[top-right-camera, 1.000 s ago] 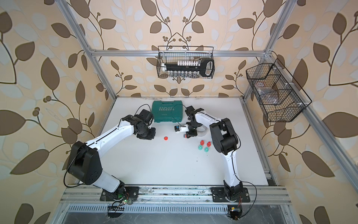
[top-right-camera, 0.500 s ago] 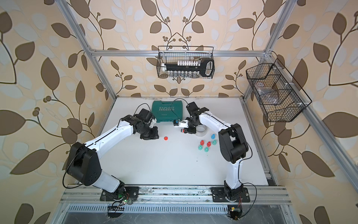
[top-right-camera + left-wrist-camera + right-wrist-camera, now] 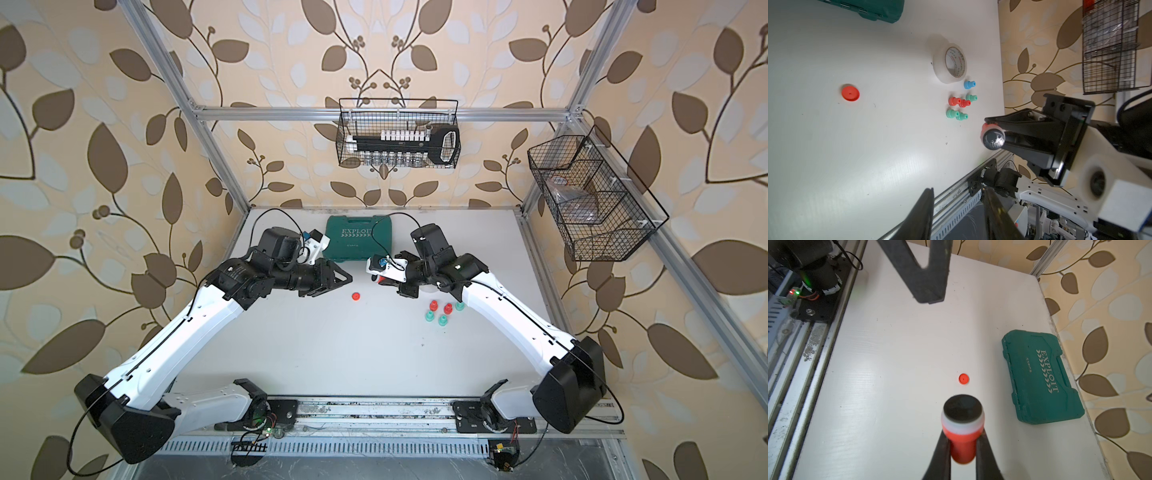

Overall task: Close the stamp cap
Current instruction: Pick up the stamp from the center of the board.

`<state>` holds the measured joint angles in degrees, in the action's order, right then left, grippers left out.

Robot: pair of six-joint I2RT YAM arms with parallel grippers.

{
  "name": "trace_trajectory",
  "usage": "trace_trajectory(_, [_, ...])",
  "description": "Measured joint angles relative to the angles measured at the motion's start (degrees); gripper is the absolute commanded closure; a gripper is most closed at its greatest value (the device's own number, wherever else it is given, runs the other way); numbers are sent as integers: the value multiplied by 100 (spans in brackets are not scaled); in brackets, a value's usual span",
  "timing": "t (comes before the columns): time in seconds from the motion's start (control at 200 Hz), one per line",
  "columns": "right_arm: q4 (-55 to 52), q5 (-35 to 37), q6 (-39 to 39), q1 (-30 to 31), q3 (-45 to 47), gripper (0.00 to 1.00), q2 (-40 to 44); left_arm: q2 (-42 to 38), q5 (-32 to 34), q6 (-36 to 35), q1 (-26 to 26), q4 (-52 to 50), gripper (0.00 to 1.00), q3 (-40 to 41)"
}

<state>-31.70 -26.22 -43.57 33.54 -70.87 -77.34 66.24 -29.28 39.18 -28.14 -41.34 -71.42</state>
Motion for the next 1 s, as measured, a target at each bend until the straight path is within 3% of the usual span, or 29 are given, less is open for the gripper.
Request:
trace_trajectory(0.295, [0,7,310,234,118,91,680,-402,-28,382,-133,-59,55,-321])
trace_trajectory(1.0, [236,7,525,551,221,91,1176,66,577,909,-1626,229,46,-597])
